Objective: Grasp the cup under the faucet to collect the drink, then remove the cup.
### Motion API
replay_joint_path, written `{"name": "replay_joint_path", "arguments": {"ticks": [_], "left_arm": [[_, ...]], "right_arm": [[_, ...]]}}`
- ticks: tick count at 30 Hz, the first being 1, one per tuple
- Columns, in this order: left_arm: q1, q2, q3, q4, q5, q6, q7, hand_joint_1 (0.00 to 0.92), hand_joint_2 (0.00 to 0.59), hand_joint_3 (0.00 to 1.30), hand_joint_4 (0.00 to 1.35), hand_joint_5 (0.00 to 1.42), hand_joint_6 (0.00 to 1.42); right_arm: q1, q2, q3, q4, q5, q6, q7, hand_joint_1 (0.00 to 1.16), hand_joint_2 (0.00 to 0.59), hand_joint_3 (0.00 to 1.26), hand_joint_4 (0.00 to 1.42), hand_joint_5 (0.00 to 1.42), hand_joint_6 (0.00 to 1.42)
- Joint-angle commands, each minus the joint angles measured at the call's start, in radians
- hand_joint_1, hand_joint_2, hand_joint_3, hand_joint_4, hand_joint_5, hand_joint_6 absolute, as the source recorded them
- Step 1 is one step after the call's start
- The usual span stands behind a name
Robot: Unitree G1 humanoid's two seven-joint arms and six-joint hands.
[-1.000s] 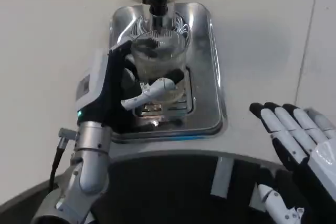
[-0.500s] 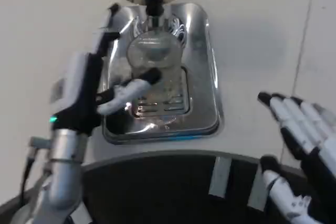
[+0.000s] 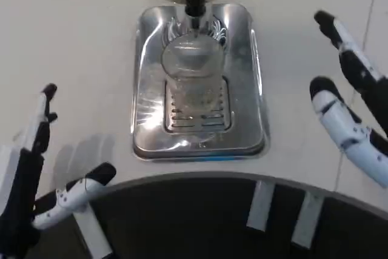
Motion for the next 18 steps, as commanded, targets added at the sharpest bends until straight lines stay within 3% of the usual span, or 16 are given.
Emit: {"name": "replay_joint_path", "arguments": {"ticks": [1, 9, 18], "left_arm": [[0.045, -0.010, -0.008, -0.025, 0.021, 0.017, -0.028, 0.058, 0.054, 0.00, 0.00, 0.14, 0.14], [0.048, -0.020, -0.021, -0.034, 0.046, 0.027, -0.048, 0.060, 0.057, 0.00, 0.00, 0.12, 0.12], [0.064, -0.039, -0.025, -0.067, 0.096, 0.044, -0.035, 0.035, 0.059, 0.00, 0.00, 0.03, 0.04]], "right_arm": [[-0.102, -0.071, -0.047, 0.009, 0.094, 0.111, 0.043, 0.09, 0.586, 0.00, 0.00, 0.00, 0.00], [-0.242, -0.178, -0.111, 0.035, 0.283, 0.258, 0.057, 0.10, 0.586, 0.00, 0.00, 0.00, 0.00], [-0.378, -0.157, -0.126, 0.087, 0.493, 0.350, -0.013, 0.16, 0.586, 0.00, 0.00, 0.00, 0.00]]}}
